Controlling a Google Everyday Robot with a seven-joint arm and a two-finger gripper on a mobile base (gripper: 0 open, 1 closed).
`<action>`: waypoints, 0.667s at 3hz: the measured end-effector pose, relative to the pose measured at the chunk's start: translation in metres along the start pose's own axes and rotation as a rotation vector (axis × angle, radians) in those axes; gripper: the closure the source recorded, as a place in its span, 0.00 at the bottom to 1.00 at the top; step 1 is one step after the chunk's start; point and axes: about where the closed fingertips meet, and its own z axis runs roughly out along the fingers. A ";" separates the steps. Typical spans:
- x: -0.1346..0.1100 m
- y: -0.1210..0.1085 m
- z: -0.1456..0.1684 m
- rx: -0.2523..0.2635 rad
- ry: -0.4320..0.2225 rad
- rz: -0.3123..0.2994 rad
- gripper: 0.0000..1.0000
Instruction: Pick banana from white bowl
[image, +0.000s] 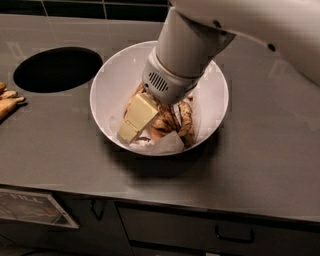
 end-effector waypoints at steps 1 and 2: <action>0.007 -0.005 0.002 0.038 -0.010 0.040 0.20; 0.019 -0.011 -0.001 0.082 -0.020 0.089 0.25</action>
Offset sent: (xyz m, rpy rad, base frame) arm -0.0044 -0.0388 -0.0106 -0.0291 -0.0669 -0.1933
